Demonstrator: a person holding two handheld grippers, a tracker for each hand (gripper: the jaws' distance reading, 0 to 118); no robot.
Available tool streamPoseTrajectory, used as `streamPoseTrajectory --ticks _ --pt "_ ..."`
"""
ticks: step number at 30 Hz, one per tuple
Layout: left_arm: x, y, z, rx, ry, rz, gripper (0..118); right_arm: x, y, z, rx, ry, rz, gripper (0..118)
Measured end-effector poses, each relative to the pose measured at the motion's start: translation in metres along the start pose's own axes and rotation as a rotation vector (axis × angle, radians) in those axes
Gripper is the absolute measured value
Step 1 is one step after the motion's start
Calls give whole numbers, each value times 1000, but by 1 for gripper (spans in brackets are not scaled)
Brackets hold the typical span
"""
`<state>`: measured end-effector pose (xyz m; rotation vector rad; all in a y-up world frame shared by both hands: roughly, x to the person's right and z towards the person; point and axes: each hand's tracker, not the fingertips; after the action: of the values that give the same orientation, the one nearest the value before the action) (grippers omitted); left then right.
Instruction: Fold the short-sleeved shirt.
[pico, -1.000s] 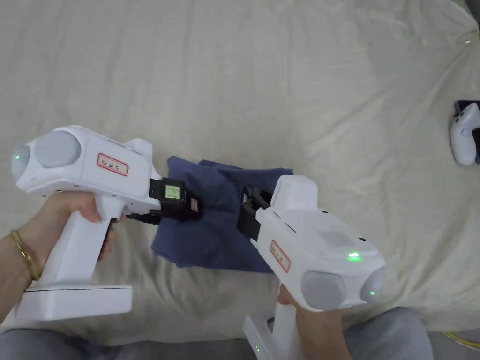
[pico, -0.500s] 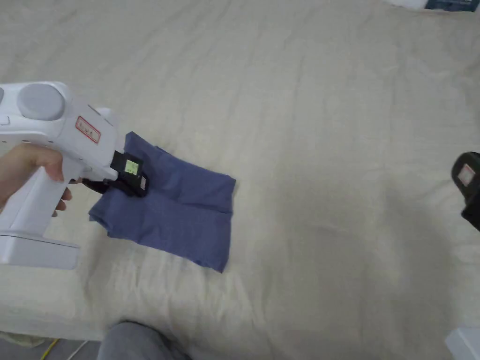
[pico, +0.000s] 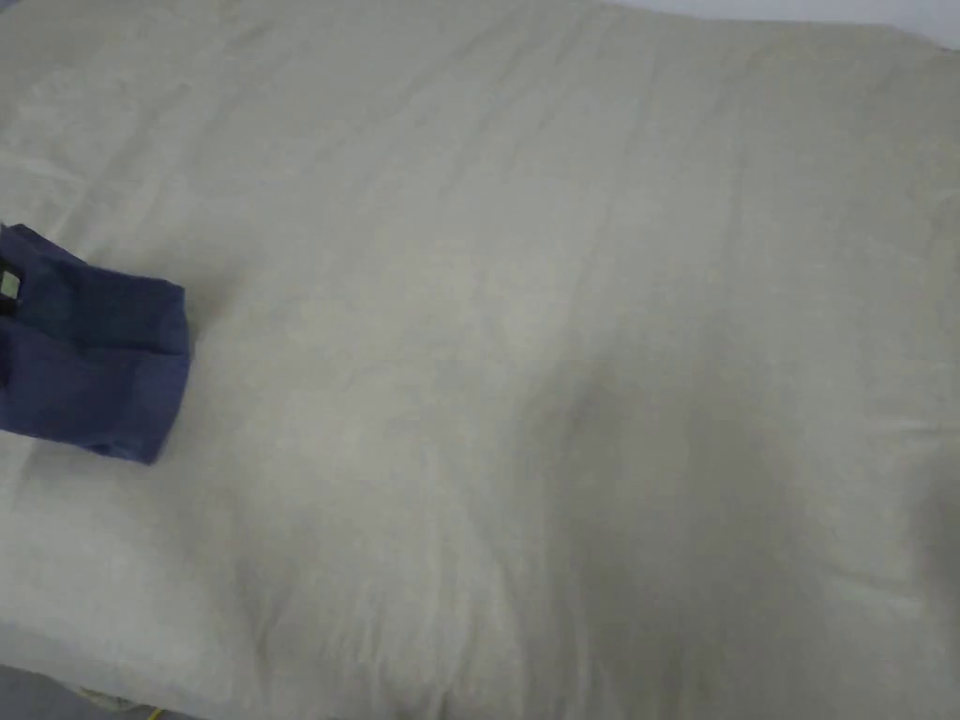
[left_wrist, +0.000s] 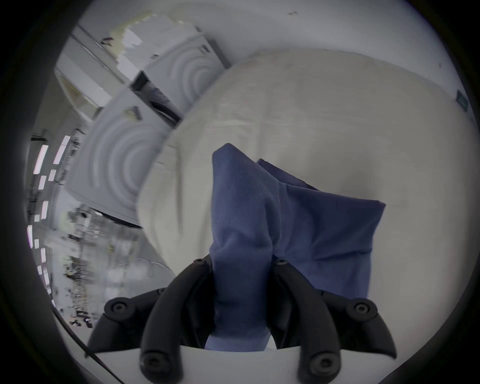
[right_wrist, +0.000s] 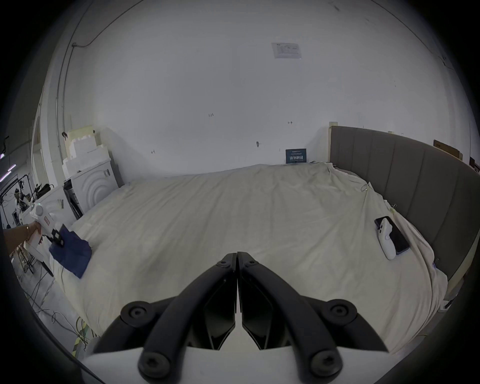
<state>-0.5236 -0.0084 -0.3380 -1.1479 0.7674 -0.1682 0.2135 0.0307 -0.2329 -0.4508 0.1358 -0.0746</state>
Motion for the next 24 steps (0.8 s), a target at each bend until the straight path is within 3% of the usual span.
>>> streamPoseTrajectory --ticks 2,3,6,10,14,17,19,20,21,22,24 --pt "2 -7 -2 34 111 3 50 -3 0 -5 -4 -11 14 0" --pt "2 -9 -3 65 140 -2 67 -3 1 -7 -14 -18 9 0" --pt "3 -16 13 226 281 -7 101 2 0 -4 -16 -11 -9 0" --pt "6 -16 57 438 388 -60 103 8 0 6 -2 -8 -18 0" --pt "16 -17 134 640 183 63 100 12 5 17 32 3 -33 0" --pt "34 -27 196 766 36 164 89 12 7 18 78 7 -12 0" --pt "48 -32 231 830 -71 211 63 12 8 18 109 7 8 0" --pt "58 -38 251 861 -127 223 47 17 22 26 127 14 16 0" --pt "65 -43 267 879 -188 220 23 19 27 29 139 11 18 0" --pt "74 -47 282 913 -272 225 8 18 28 30 149 25 22 0" --pt "91 -60 314 941 -349 228 1 34 40 53 185 33 44 0"
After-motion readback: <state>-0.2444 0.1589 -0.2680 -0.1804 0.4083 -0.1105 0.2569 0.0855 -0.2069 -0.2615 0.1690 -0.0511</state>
